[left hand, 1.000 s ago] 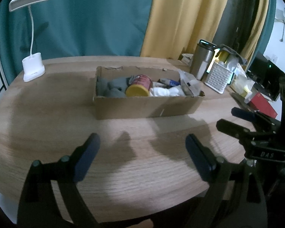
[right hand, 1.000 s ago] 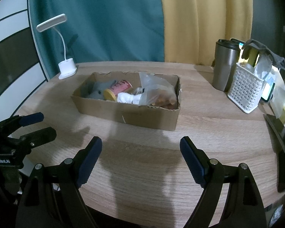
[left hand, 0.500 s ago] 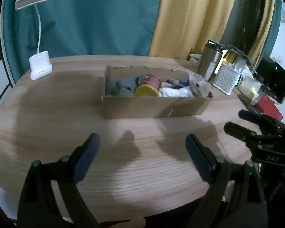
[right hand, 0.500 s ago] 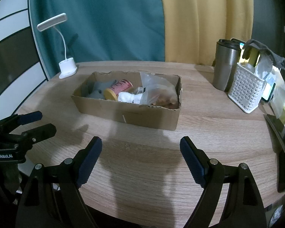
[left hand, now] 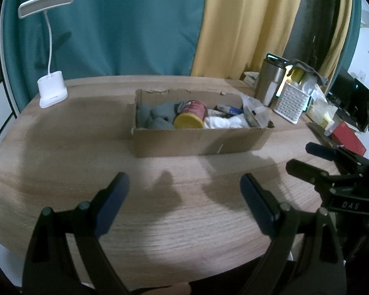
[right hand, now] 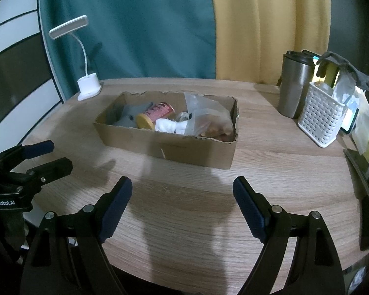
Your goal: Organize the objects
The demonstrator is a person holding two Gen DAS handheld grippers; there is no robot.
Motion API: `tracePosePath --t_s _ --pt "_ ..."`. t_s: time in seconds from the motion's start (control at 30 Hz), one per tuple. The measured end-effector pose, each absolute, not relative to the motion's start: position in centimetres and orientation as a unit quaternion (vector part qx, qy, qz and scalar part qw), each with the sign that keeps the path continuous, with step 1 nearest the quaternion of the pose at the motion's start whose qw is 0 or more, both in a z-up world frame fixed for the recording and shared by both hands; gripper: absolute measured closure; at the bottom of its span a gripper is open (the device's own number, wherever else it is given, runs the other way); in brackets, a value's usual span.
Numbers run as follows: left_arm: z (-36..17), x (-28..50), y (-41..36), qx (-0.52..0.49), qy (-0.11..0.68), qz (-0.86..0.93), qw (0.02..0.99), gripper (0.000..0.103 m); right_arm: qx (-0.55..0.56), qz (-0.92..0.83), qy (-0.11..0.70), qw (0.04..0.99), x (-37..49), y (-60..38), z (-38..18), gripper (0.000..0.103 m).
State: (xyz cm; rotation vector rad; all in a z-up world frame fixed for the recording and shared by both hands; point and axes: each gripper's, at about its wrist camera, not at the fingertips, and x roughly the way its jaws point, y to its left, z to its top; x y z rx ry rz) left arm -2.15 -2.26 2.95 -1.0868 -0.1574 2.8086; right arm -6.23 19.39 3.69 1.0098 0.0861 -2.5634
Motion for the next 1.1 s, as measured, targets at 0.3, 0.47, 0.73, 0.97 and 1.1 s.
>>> tracePosePath --t_s 0.3,0.47,0.73,0.97,1.1 --pt "3.09 -2.1 -2.1 -0.358 -0.049 0.93 0.065 0.01 0.361 -0.911 0.034 0.195 -6.33 19.2 3.54 0.016" --pt "3.05 -2.18 -2.06 -0.358 -0.05 0.93 0.064 0.01 0.36 -0.912 0.034 0.195 -6.33 19.21 3.52 0.016" --pt "2.9 -2.25 -2.25 -0.36 -0.053 0.929 0.063 0.01 0.36 -0.912 0.034 0.195 -6.38 19.21 3.54 0.016" --pt "2.84 -2.25 -2.36 -0.36 -0.054 0.93 0.061 0.01 0.36 -0.912 0.034 0.196 -6.37 19.21 3.5 0.016" --pt "2.84 -2.27 -2.38 -0.361 -0.055 0.929 0.06 0.01 0.361 -0.911 0.034 0.195 -6.36 19.14 3.45 0.016"
